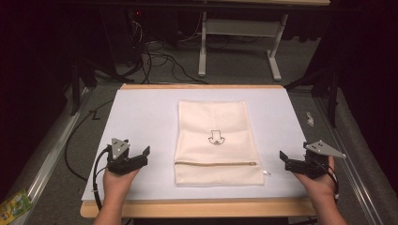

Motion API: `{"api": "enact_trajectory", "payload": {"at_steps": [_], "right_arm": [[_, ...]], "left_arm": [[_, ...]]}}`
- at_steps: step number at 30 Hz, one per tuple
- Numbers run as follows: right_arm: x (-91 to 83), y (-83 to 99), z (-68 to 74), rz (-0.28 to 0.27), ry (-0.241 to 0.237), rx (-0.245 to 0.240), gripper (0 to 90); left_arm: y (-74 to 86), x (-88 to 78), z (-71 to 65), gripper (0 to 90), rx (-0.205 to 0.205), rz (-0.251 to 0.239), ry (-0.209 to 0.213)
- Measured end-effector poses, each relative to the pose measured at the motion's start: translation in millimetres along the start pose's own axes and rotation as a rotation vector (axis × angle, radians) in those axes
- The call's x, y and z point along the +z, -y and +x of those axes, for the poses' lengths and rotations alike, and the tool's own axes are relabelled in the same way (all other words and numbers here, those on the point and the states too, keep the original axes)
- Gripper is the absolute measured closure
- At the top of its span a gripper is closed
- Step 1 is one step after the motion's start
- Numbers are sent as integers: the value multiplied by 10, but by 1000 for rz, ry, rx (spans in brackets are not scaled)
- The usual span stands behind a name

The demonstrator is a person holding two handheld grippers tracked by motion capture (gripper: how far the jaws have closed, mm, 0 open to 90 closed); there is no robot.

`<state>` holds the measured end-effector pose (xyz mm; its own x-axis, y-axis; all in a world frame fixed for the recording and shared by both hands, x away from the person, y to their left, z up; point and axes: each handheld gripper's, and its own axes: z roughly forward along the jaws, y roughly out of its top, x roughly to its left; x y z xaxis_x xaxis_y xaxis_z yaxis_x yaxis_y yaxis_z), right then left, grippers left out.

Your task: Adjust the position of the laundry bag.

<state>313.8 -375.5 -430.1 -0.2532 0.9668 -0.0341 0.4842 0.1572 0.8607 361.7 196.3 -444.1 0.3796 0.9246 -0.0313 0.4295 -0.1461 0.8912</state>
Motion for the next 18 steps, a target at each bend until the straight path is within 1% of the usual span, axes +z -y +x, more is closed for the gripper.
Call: {"api": "enact_trajectory", "payload": {"at_steps": [2,4,6,8,9,10,13,15,16,17,18], "right_arm": [[3,9,-19,-1,1,1,24],[-5,16,-31,-5,-6,13,35],[-16,18,-38,-4,-11,13,58],[-27,15,-33,-11,-19,14,74],[-27,15,-33,-11,-19,14,74],[-30,9,-13,-17,-35,14,96],[4,-2,45,-11,-59,8,112],[52,-6,115,0,-72,-12,121],[79,-10,155,6,-81,-28,130],[105,-15,197,14,-88,-38,143],[135,-19,239,19,-97,-46,156]], "left_arm": [[-10,27,1,162,-21,10,23],[-12,44,-13,171,-23,24,39],[-12,37,-46,212,-10,20,57],[-9,33,-85,218,6,11,56],[-9,33,-85,220,6,11,56],[-4,39,-119,224,22,22,63],[2,64,-172,240,21,37,101],[9,80,-233,301,36,47,131],[13,90,-271,329,50,51,136],[14,104,-305,337,63,60,144],[17,125,-345,352,59,76,165]]}}
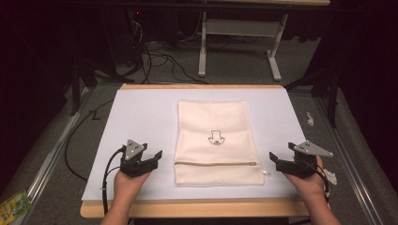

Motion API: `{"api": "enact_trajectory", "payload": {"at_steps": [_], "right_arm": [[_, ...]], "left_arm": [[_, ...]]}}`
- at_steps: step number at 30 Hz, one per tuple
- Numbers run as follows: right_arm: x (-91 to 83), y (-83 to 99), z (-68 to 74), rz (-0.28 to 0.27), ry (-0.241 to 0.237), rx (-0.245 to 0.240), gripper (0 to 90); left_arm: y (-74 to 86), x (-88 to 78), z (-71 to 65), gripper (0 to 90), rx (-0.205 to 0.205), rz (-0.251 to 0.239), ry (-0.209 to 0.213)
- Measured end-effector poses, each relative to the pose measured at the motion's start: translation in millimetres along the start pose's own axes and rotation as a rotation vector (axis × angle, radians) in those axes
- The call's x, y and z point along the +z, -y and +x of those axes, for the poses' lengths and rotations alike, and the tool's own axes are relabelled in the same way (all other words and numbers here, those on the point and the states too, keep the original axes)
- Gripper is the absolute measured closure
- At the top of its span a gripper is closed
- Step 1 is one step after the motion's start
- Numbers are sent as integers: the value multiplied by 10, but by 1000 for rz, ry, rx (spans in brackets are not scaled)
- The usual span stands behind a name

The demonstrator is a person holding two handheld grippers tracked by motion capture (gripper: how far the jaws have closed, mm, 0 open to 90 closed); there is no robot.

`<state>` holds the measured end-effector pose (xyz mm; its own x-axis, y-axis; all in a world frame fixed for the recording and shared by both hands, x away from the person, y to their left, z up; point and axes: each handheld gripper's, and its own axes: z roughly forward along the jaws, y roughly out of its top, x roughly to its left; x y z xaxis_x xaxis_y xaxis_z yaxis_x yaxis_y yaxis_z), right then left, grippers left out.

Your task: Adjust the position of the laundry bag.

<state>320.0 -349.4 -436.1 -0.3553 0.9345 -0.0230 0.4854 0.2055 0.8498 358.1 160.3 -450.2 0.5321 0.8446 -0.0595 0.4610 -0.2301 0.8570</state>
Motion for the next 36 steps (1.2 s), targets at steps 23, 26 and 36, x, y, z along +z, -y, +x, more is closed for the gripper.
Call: {"api": "enact_trajectory", "payload": {"at_steps": [23,26,36], "right_arm": [[563,39,413,222,-131,-96,891],[478,79,428,225,-135,-117,893],[469,102,431,229,-125,-132,885]], "left_arm": [[123,435,-606,900,75,198,215],[162,366,-702,900,128,231,243],[143,376,-576,550,18,165,131]]}}
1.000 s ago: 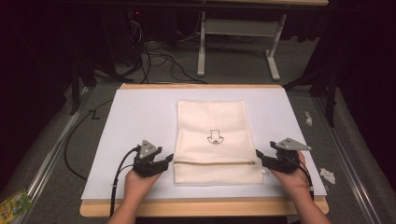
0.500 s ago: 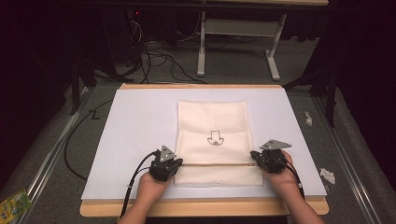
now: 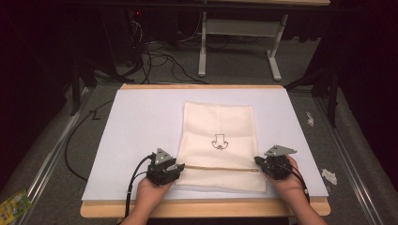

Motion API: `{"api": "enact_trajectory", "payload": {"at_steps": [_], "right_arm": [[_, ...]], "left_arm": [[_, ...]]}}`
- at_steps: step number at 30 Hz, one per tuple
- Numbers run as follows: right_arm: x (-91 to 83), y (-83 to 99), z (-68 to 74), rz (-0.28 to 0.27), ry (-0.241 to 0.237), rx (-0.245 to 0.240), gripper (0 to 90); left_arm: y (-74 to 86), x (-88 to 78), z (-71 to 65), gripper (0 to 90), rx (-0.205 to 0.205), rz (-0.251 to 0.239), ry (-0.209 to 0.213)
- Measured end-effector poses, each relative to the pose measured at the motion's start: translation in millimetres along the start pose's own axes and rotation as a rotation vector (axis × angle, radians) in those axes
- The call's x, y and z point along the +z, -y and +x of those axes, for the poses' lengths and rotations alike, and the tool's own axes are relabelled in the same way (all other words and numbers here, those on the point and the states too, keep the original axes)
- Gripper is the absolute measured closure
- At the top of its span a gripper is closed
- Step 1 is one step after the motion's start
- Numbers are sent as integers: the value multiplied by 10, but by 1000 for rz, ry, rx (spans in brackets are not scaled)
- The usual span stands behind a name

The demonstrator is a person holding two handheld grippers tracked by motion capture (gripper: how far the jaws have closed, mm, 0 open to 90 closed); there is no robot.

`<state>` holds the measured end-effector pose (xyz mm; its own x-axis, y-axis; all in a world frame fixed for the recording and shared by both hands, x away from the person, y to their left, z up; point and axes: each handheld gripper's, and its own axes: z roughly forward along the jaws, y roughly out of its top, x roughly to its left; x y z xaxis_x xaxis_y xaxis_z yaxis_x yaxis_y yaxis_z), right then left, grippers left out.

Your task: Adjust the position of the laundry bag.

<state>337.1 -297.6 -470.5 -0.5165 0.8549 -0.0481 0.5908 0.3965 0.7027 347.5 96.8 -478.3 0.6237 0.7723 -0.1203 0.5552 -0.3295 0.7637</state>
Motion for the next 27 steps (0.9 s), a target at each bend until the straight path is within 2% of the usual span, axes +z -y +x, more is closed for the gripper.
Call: {"api": "enact_trajectory", "payload": {"at_steps": [2,3,5,7,8,9,11,13,15,17,19,20,21,24,27], "right_arm": [[1,-1,1,1,3,1,874],[4,0,-1,-2,2,1,872],[6,-2,-4,-4,2,-1,871],[10,-6,-4,-7,5,-1,869],[12,-9,-5,-4,8,-1,864],[19,-13,-6,-4,7,2,858],[41,-23,-19,-9,9,4,843],[35,-34,-44,-16,7,24,792],[-39,-46,-55,-42,17,52,683],[-172,-27,-61,-77,23,89,609],[-316,27,-69,-94,20,113,584],[-380,72,-66,-95,21,130,577],[-434,142,-62,-98,25,145,580],[-457,240,-72,-88,30,169,582],[-408,269,-103,-74,-2,217,584]], "left_arm": [[7,48,-24,520,31,24,-12],[7,48,-24,545,31,24,-12],[4,64,-53,630,63,32,-22],[0,57,-65,785,63,41,16],[-2,50,-79,832,77,48,23],[-5,35,-88,836,90,61,31],[12,-13,-95,838,80,76,65],[25,-60,-106,833,97,79,70],[32,-100,-80,793,80,49,73],[25,-136,-51,728,93,5,85],[4,-173,-20,696,97,-31,76],[-6,-192,-4,657,78,-57,77],[-6,-192,-4,600,78,-57,77],[-38,-254,25,513,47,-116,60],[-66,-274,38,443,26,-146,38]]}}
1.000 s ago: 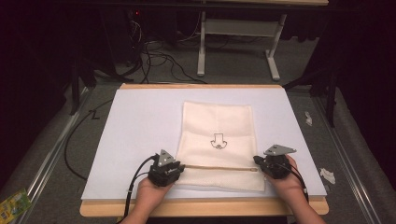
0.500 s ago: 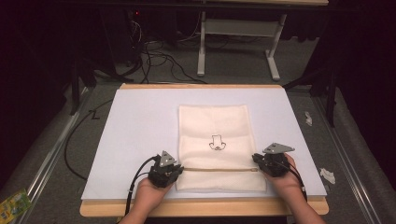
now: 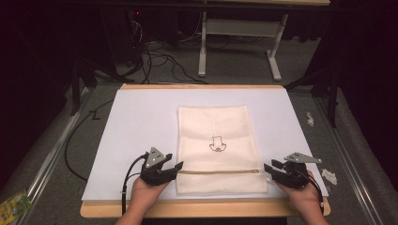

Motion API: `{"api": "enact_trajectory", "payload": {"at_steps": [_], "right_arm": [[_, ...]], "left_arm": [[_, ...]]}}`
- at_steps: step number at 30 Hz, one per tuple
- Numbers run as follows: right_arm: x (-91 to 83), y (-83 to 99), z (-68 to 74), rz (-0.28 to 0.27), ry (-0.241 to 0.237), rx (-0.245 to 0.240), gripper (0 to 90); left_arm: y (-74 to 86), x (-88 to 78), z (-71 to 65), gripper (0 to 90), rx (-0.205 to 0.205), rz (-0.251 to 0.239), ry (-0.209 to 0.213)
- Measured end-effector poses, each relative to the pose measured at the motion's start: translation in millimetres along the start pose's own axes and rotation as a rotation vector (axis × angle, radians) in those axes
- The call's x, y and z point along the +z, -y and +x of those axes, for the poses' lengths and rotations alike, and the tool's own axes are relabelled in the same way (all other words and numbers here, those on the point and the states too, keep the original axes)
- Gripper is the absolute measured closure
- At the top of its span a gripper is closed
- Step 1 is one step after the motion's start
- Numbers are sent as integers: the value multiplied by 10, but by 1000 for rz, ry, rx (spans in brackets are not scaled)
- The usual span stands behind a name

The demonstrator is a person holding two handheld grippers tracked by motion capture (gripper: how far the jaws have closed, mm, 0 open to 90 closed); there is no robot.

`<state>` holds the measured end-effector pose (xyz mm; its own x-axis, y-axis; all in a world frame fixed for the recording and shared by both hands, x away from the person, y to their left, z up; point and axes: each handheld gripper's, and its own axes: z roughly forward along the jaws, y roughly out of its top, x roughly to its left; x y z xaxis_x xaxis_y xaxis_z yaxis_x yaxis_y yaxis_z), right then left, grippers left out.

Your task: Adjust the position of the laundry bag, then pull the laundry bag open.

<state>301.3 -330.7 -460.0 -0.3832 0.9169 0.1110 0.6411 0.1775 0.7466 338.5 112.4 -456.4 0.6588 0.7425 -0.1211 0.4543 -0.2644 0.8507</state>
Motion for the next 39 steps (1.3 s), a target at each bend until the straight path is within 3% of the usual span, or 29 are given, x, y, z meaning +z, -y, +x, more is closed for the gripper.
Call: {"api": "enact_trajectory", "payload": {"at_steps": [6,10,15,23,26,29,33,35,39], "right_arm": [[80,23,53,26,-31,-9,615],[108,51,100,57,-56,-40,630],[119,86,127,93,-54,-72,632],[152,39,128,110,-70,-76,811],[146,35,125,102,-75,-83,833],[115,13,140,90,-74,-101,842],[55,-12,155,60,-73,-122,846],[33,-15,160,45,-76,-119,846],[27,-31,142,40,-87,-135,848]], "left_arm": [[-14,18,-21,436,25,13,-13],[-51,57,-53,421,3,1,5],[-80,89,-81,394,15,-25,26],[-30,73,-106,337,11,-18,41],[-44,39,-118,343,13,-30,32],[-79,37,-164,376,15,-29,58],[-108,115,-353,435,40,-9,131],[-116,152,-411,446,48,-2,144],[-143,441,-753,467,72,40,225]]}}
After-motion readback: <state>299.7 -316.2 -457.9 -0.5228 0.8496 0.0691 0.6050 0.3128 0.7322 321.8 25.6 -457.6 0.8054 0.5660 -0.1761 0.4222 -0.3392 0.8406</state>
